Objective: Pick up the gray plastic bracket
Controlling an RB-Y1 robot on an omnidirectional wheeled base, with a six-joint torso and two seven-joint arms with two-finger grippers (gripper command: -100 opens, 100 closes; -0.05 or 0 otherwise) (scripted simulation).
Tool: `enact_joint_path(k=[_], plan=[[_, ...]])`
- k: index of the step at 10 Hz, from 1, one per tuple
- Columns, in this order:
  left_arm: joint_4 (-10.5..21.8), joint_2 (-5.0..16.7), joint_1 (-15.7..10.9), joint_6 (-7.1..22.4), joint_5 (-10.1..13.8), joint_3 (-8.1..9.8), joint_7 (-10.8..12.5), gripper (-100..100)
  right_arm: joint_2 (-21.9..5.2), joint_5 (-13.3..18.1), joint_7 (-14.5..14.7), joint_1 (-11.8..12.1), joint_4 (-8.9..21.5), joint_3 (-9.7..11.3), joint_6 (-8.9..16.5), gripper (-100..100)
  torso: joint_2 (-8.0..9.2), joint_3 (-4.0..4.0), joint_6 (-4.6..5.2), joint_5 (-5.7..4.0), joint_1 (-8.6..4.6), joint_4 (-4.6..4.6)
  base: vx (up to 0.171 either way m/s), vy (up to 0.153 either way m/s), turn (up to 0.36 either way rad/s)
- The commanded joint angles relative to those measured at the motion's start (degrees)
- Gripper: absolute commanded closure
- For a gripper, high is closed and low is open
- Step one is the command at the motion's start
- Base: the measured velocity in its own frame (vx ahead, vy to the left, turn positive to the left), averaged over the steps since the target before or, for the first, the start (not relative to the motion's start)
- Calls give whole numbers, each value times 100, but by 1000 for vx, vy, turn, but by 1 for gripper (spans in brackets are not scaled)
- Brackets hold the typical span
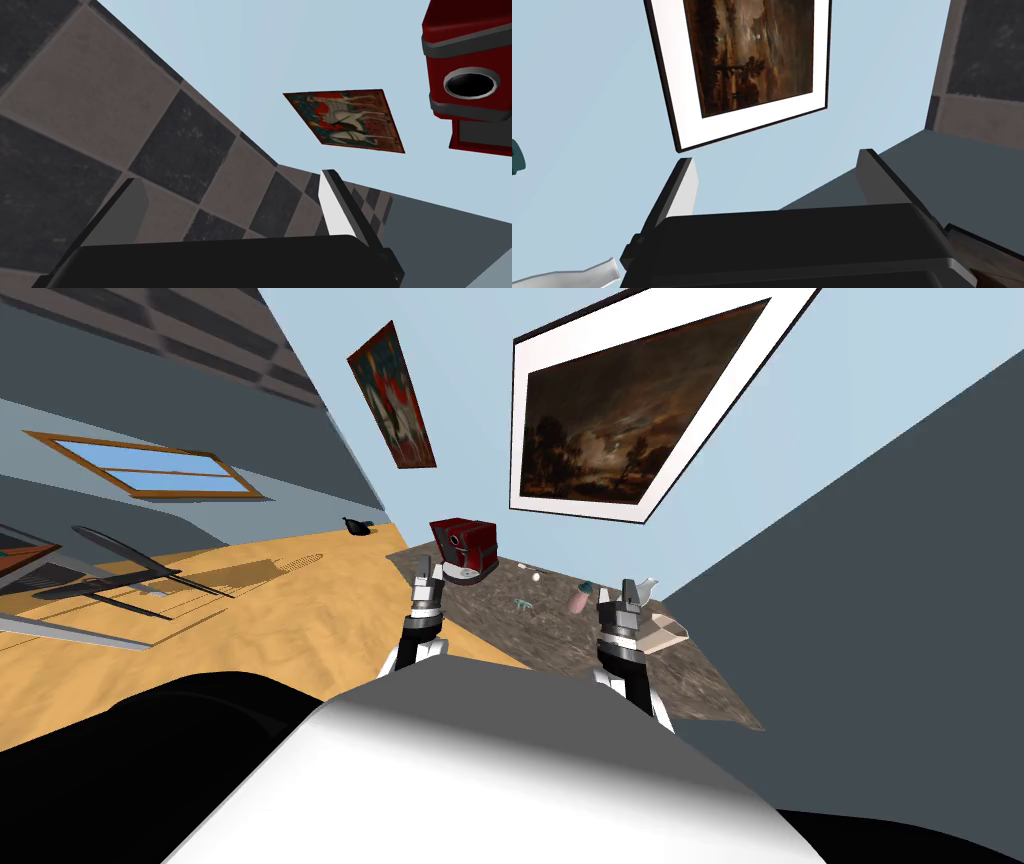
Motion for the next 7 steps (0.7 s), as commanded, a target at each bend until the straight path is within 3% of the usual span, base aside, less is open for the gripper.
enact_joint_path(k=[1, 7], plan=[[0, 0, 0, 0, 0, 0, 0, 0, -220, 98, -29, 87, 89, 71, -66, -100, 0, 0, 0, 0, 0, 0, 10, -1, 142], [0, 0, 0, 0, 0, 0, 0, 0, -1005, 679, -213, 602, 610, 424, -469, -100, -1, -1, -1, 0, 1, -1, 9, 0, 156]])
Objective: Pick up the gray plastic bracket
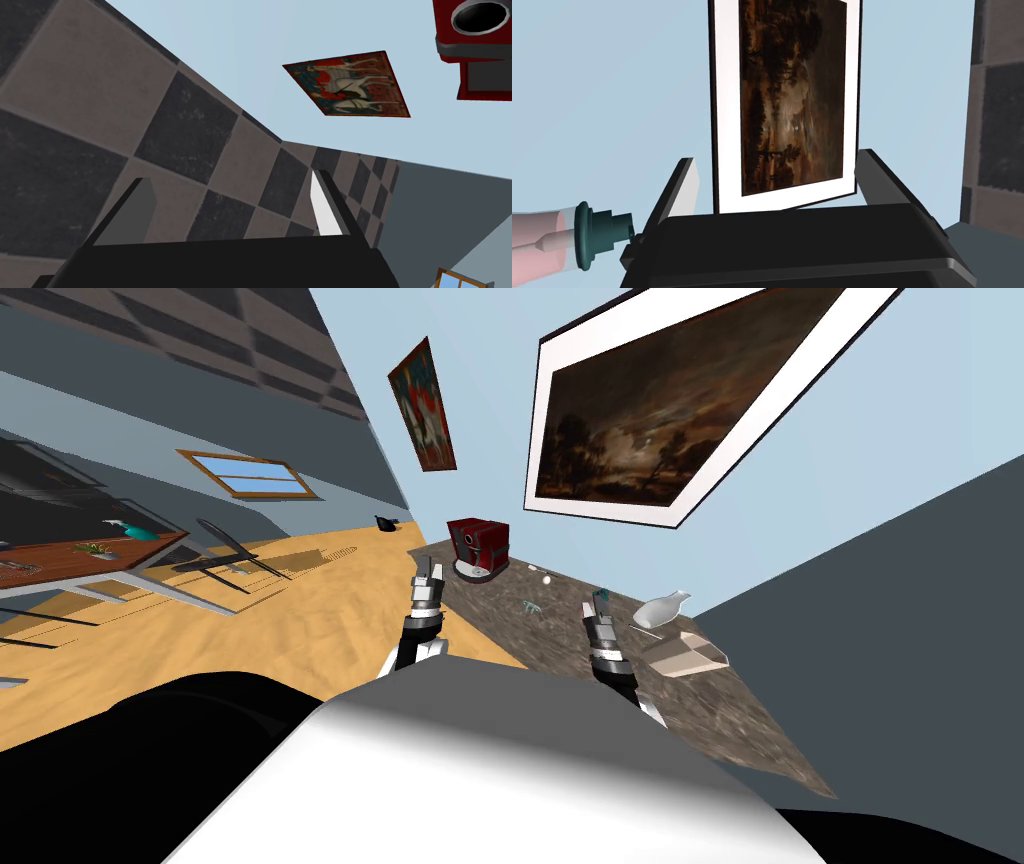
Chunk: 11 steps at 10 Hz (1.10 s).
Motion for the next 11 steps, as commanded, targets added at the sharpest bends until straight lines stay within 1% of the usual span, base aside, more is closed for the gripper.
enact_joint_path(k=[1, 3, 4, 5, 6, 7, 8, 9, 10, 11], plan=[[0, 0, 0, 0, 0, 0, 0, 0, -286, 202, -92, 199, 149, 89, -121, -100, 0, 0, 0, 0, 0, 0, -9, 27, 173], [0, 0, 0, 0, 0, 0, 0, 0, -663, 494, -191, 451, 420, 212, -322, -100, 7, 4, 0, 2, 8, 1, -30, 44, 252], [0, 0, -1, 0, 0, 0, 0, 0, -810, 650, -245, 583, 569, 267, -427, -100, 12, 7, -1, 3, 12, 3, -39, 58, 211], [0, 0, 0, 0, 0, 0, 0, 0, -886, 650, -245, 583, 569, 267, -427, -100, 15, 9, 1, 4, 16, 3, -26, 38, 34], [0, 0, 0, 0, 0, 0, 0, 0, -1051, 812, -302, 719, 726, 316, -535, -100, 13, 8, 4, 3, 10, 3, -26, 43, 116], [0, 0, 0, 0, 0, 0, 0, 0, -1116, 812, -302, 719, 726, 316, -535, -100, 12, 7, 1, 3, 10, 3, -30, 35, 85], [0, 0, 0, 0, 0, 0, 0, 0, -1336, 980, -362, 856, 892, 358, -643, -100, 12, 7, 2, 2, 7, 3, -41, 49, 170], [0, 0, 0, 0, 0, 0, 0, 0, -1360, 980, -362, 856, 892, 358, -643, -100, 16, 9, 1, 3, 11, 4, -39, 41, 68], [0, 0, 0, 0, 0, 0, 0, 0, -1588, 1152, -424, 994, 1066, 393, -750, -100, 16, 10, 3, 3, 9, 4, -46, 50, 126], [0, 0, 0, 0, 0, 0, 0, 0, -1618, 1152, -424, 994, 1066, 393, -750, -100, 19, 11, 2, 3, 12, 5, -34, 38, 90]])
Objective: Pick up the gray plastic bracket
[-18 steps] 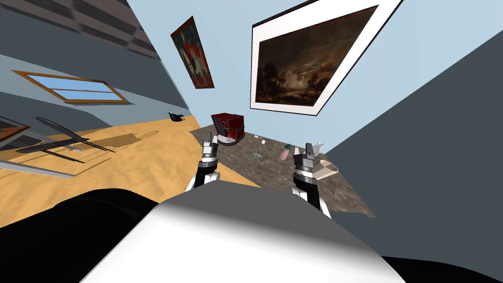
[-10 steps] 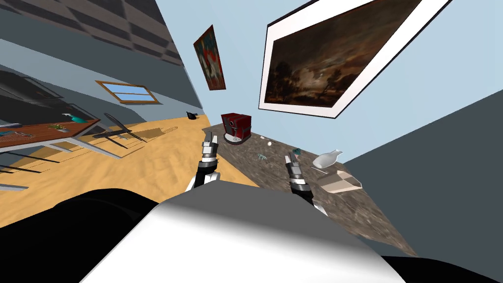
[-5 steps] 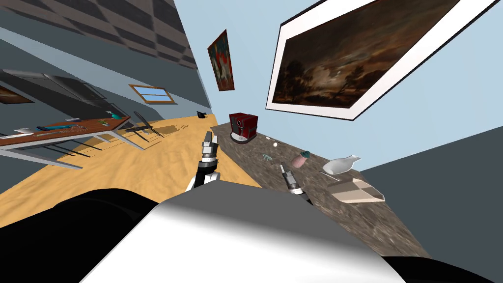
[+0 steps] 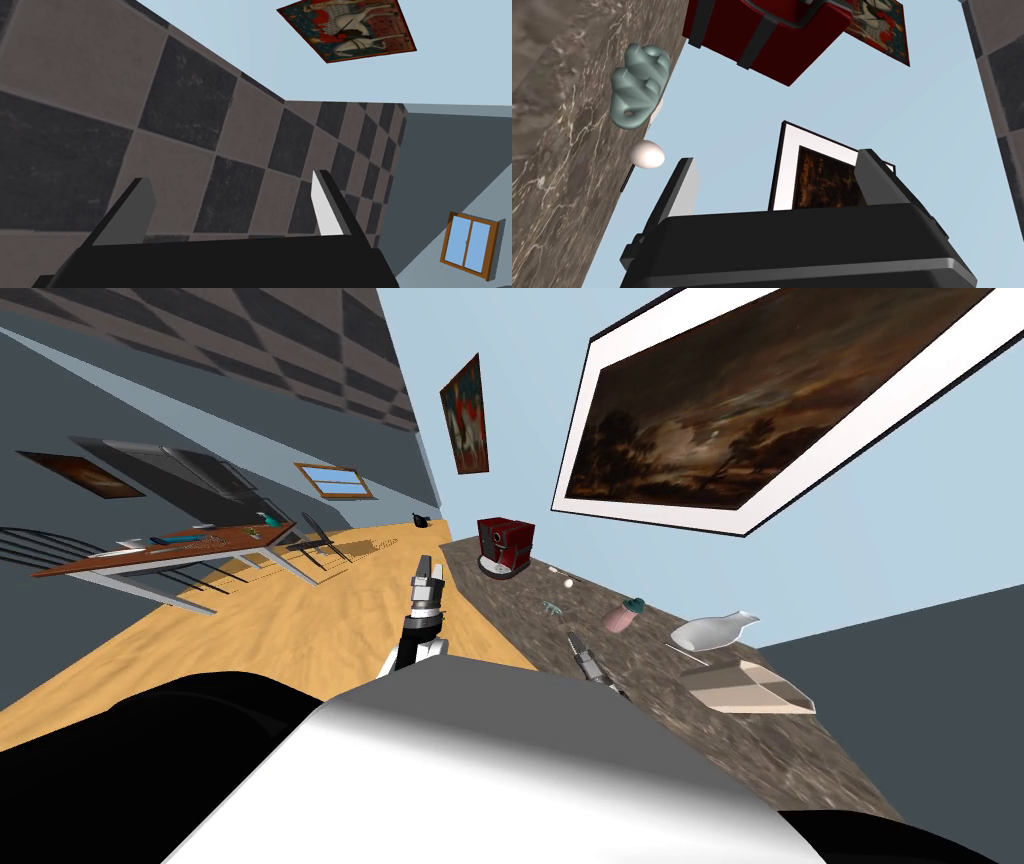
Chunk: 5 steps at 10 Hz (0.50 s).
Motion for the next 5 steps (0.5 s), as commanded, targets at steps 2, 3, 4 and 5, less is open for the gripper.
enact_joint_path(k=[2, 3, 4, 5], plan=[[0, 0, 0, 0, 0, 0, 0, 0, -482, 369, -146, 302, 426, 35, -262, -100, 0, 0, 0, 1, 4, -1, -50, 70, 185], [0, 0, -1, 0, 0, -1, 0, 0, -602, 372, -146, 302, 426, 35, -262, -100, 9, 5, -1, 2, 14, 1, -55, 53, 58], [0, 0, 0, 0, 0, 0, 0, 0, -802, 554, -216, 433, 628, 44, -360, -100, 8, 5, 2, 2, 6, 2, -47, 60, 123], [0, 0, 0, 0, 0, 0, 0, 0, -893, 554, -216, 433, 628, 44, -360, -100, 7, 4, 0, 1, 6, 1, -35, 53, 65]])
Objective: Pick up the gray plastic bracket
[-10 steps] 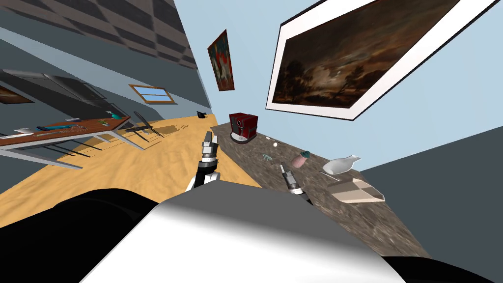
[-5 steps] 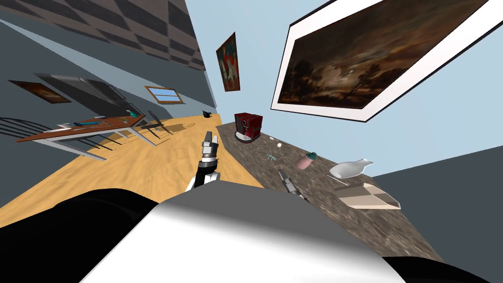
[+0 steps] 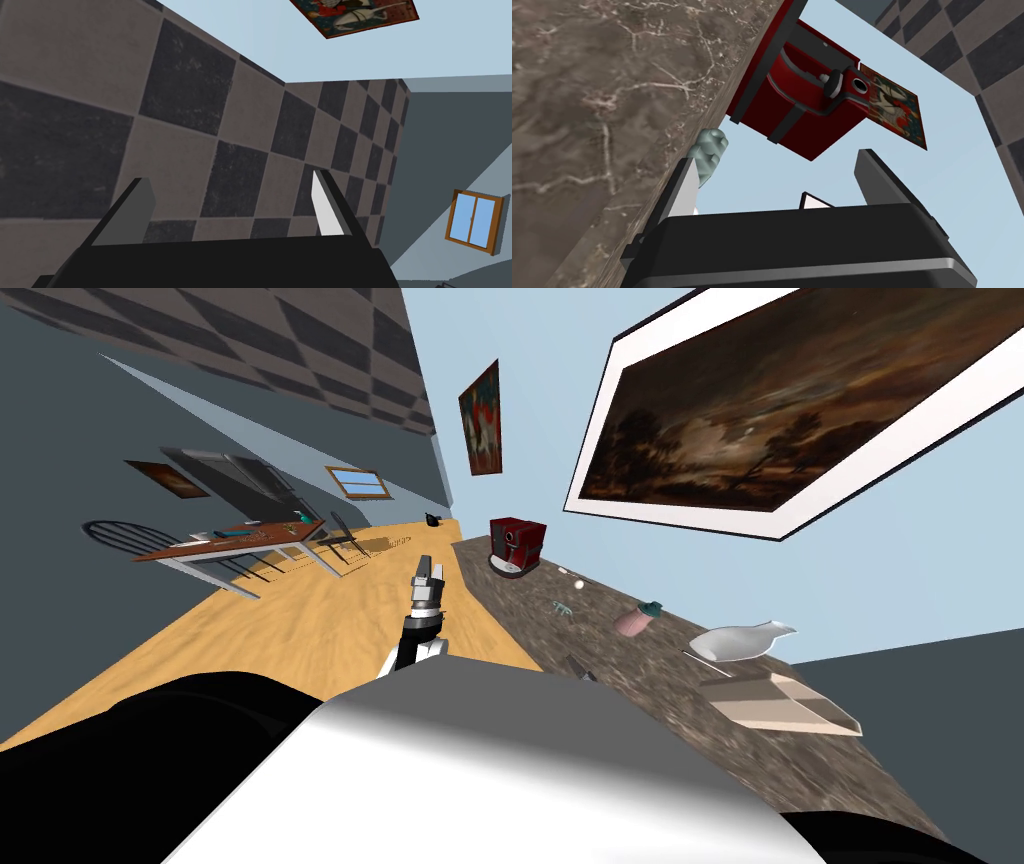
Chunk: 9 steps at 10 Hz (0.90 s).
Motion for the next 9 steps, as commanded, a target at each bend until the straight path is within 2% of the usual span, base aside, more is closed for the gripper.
enact_joint_path(k=[1, 2, 4, 5, 6, 7, 8, 9], plan=[[0, 0, 0, 0, 0, 0, 0, 0, -286, 217, -72, 171, 208, 6, -101, -100, 0, 0, 0, 0, 0, 0, -38, 64, 141], [0, 0, -1, 0, 0, 0, 0, 0, -370, 217, -72, 171, 208, 6, -101, -100, 0, 0, -2, 1, 2, 0, -34, 49, 64], [0, 0, -1, 0, 0, 0, 0, 0, -849, 538, -221, 409, 643, -29, -274, -100, 2, 1, -2, 1, 6, 0, -57, 95, 156], [0, 0, -1, 0, 0, -1, 0, 0, -984, 585, -221, 409, 648, -29, -274, -100, 8, 4, -2, 4, 16, 1, -48, 69, 66], [0, 0, 0, 0, 0, 0, 0, 0, -1197, 769, -298, 518, 875, -62, -352, -100, 5, 3, 1, 1, 6, 1, -44, 62, 116], [0, 0, 0, 0, 0, 0, 0, 0, -1296, 769, -298, 518, 875, -62, -352, -100, 4, 2, -1, 1, 1, 1, -33, 53, 69], [0, 0, 0, 0, 0, 0, 0, 0, -1498, 952, -376, 618, 1104, -106, -424, -100, -1, 0, 0, -1, -1, 1, -39, 86, 152], [0, 0, 0, 0, 0, 0, 0, 0, -1612, 952, -376, 618, 1104, -106, -424, -100, 1, 0, -2, 2, 8, 0, -31, 79, 49]])
